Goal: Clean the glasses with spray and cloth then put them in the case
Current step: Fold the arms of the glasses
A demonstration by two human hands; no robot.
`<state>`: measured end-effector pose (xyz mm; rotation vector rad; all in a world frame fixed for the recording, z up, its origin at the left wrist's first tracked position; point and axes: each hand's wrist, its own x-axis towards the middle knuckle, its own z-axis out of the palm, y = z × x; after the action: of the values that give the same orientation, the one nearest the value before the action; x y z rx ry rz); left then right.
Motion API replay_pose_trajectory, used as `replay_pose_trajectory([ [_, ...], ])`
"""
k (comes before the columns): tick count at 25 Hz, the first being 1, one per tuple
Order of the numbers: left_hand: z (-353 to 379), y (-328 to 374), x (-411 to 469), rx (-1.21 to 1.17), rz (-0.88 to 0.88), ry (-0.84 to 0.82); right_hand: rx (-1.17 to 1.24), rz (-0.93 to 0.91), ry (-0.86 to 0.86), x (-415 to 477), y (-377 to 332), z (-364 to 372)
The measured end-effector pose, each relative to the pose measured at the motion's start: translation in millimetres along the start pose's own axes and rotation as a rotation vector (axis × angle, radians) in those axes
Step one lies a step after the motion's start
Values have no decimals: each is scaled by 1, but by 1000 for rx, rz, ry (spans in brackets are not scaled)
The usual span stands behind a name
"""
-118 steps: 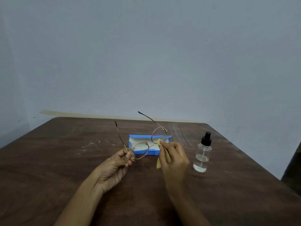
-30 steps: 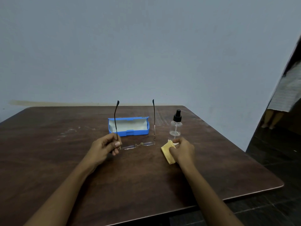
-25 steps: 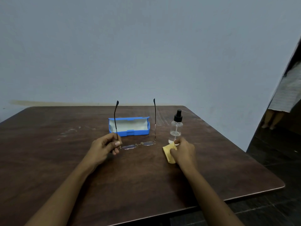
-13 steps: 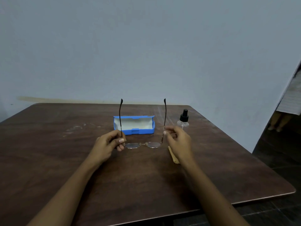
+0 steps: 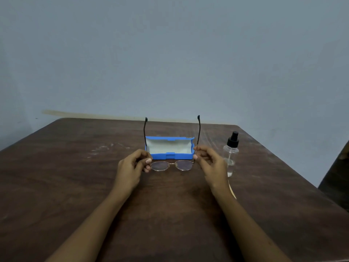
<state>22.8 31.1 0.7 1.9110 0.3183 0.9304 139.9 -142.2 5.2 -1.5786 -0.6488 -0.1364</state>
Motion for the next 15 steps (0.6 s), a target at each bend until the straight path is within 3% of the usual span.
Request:
replay_pose_trajectory([
  [7,2,3,-1,-35,-16,38,-264,-231,-19,-1,6,-1],
  [15,1,7,-5,8,-2,32,-454,-376,-55,-5,7,1],
])
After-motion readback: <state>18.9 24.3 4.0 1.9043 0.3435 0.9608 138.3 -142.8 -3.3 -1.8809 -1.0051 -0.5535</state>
